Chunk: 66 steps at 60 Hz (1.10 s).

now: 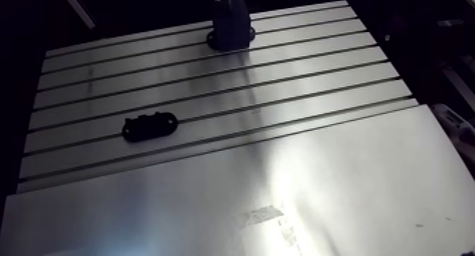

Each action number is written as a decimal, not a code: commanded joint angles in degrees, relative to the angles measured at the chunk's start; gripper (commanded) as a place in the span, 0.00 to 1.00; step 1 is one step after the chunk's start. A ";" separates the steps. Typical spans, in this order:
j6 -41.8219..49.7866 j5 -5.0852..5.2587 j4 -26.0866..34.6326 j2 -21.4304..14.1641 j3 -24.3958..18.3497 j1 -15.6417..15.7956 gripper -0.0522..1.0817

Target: Pick up the M10 bolt and insert it into the hole until fully seated.

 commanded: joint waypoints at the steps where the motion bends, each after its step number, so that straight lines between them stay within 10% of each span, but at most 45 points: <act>1: 0.03 0.00 -0.02 0.00 0.02 0.01 0.99; 66: 0.22 0.08 -0.83 0.00 0.55 -0.17 0.99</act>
